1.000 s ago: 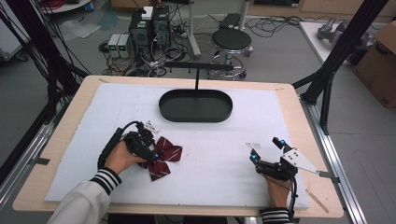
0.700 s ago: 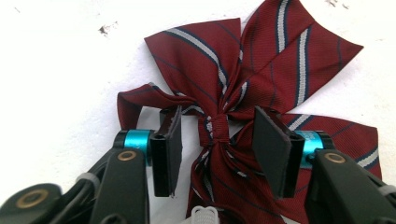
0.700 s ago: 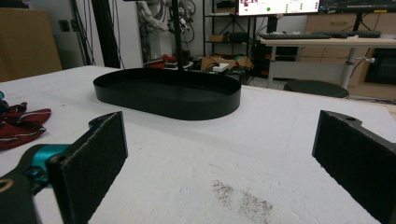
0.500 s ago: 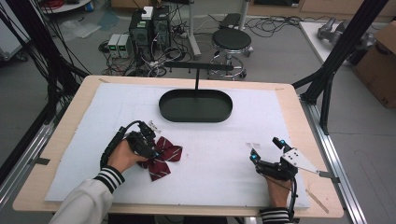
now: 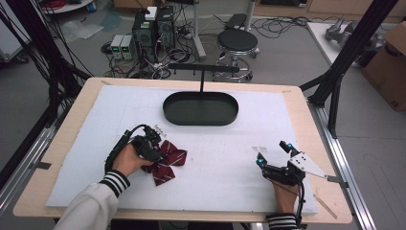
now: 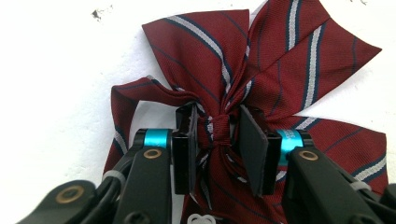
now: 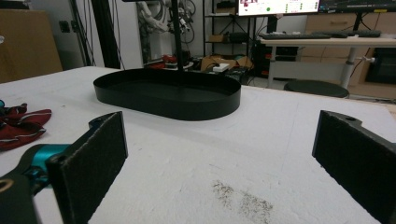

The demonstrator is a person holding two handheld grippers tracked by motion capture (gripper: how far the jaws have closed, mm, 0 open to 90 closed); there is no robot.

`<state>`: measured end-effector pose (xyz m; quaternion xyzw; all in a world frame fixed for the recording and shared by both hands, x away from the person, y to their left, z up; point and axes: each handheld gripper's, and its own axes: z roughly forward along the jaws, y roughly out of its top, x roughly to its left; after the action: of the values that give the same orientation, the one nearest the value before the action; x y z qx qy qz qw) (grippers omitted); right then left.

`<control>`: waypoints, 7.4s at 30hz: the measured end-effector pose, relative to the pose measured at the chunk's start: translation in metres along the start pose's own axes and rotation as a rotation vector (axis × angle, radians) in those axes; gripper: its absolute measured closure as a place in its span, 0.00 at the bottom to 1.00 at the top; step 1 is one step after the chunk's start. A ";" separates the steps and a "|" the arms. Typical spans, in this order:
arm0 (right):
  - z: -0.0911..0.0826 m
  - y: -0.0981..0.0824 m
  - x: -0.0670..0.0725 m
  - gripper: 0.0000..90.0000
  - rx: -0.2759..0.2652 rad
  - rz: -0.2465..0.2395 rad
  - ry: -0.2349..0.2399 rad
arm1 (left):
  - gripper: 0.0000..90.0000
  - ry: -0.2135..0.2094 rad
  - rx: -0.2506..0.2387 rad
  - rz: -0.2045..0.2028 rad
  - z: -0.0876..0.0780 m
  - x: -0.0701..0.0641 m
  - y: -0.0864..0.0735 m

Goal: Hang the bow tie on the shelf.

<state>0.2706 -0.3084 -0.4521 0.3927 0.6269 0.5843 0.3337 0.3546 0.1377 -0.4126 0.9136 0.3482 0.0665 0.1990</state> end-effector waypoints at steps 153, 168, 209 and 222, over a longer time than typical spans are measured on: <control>-0.001 -0.001 -0.001 0.03 -0.011 0.009 0.004 | 0.84 0.144 -0.975 -0.150 -0.064 0.070 0.169; -0.001 0.000 -0.001 0.03 -0.013 0.003 0.004 | 0.83 0.101 -0.963 -0.181 -0.052 0.071 0.167; -0.001 0.000 0.001 0.02 -0.009 0.002 0.003 | 0.83 0.096 -0.887 -0.155 -0.028 0.065 0.137; -0.001 0.000 0.000 0.02 -0.013 -0.003 0.002 | 0.83 0.107 -0.858 -0.181 -0.021 0.071 0.135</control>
<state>0.2698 -0.3088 -0.4524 0.3890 0.6240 0.5883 0.3363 0.4850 0.0997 -0.3389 0.7094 0.3776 0.2347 0.5469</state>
